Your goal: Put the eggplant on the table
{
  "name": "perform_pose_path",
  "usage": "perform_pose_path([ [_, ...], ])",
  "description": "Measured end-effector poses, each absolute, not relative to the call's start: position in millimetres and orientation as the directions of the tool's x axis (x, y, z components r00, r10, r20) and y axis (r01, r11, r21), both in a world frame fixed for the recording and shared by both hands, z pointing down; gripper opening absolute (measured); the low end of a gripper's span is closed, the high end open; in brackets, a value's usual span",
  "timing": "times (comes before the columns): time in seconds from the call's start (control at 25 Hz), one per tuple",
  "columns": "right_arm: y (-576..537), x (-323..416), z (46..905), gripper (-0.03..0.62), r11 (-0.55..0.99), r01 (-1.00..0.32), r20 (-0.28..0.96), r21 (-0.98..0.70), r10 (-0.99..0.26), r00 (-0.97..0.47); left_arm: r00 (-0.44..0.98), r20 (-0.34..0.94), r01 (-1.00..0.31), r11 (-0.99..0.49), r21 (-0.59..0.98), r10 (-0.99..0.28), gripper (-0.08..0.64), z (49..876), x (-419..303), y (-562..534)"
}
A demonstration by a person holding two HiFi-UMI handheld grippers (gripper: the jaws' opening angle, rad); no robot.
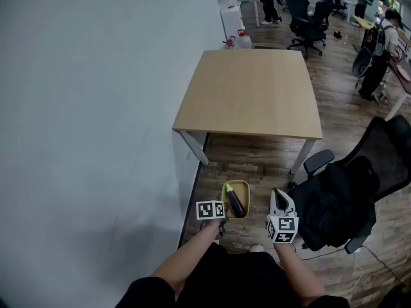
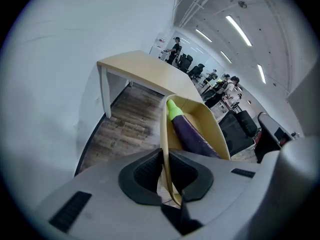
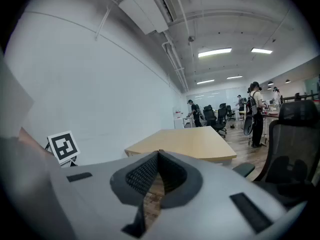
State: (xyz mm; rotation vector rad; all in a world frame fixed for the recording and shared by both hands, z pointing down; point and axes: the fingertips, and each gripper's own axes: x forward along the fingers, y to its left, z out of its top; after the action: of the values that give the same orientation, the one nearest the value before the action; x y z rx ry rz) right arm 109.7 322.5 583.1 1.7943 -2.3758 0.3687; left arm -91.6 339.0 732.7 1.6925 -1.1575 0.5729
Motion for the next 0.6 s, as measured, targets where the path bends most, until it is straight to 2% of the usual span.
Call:
perform_pose_path([
  [0.6, 312.9, 124.2, 589.4, 0.060, 0.279, -0.949, 0.260, -0.147, -0.915, -0.310, 0.389, 0.795, -0.908, -0.046, 0.417, -0.466, 0.026, 723.1, -101.0, 315.2],
])
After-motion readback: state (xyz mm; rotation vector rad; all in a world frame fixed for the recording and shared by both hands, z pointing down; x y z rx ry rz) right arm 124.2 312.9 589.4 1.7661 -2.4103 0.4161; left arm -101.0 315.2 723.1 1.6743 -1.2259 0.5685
